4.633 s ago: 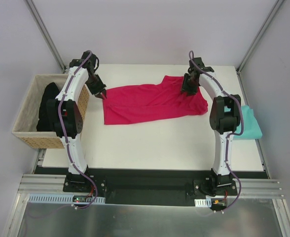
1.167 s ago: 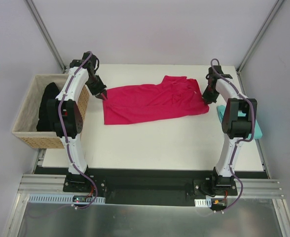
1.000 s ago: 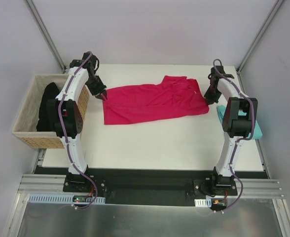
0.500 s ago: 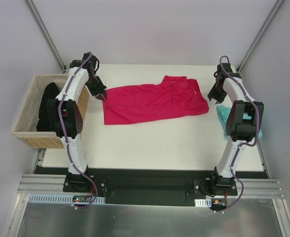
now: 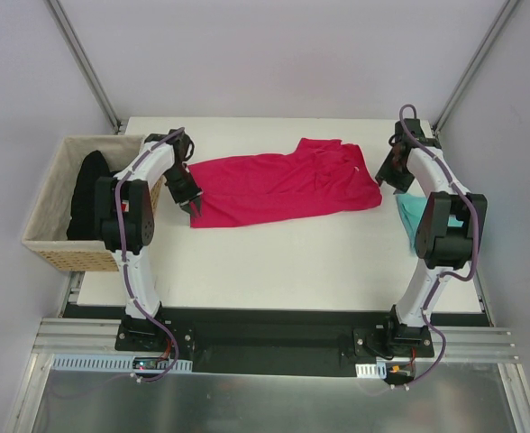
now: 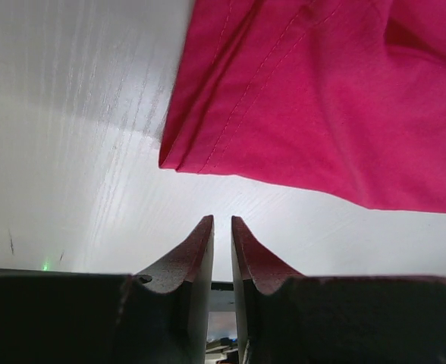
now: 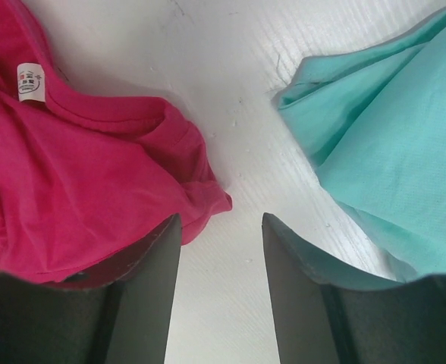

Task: Fold and stack the t-shirts
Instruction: Fold the flattened tshirt in 1/3 of the way

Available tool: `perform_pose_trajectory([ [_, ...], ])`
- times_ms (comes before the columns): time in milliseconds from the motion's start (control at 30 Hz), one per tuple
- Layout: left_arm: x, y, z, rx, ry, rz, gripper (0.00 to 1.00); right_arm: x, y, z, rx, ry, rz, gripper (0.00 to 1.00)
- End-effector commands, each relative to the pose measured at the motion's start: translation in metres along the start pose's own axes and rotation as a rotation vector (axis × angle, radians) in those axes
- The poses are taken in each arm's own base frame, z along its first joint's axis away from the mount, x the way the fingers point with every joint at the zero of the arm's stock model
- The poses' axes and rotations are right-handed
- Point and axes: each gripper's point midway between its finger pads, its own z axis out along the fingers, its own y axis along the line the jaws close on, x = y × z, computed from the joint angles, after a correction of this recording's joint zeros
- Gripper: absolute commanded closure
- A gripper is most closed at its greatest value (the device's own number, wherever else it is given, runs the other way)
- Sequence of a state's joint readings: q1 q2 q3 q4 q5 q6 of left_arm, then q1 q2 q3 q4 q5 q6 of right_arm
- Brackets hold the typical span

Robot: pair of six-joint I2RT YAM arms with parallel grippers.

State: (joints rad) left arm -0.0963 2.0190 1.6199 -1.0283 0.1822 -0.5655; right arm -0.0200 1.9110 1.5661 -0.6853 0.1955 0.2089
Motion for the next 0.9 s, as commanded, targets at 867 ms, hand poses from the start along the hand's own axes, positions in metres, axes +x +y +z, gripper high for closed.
perform_pose_trajectory([
  [867,0.013,-0.023,0.061,-0.025,0.14,0.091,0.87,-0.005,0.047,-0.019,-0.124,-0.007,-0.055,0.64],
])
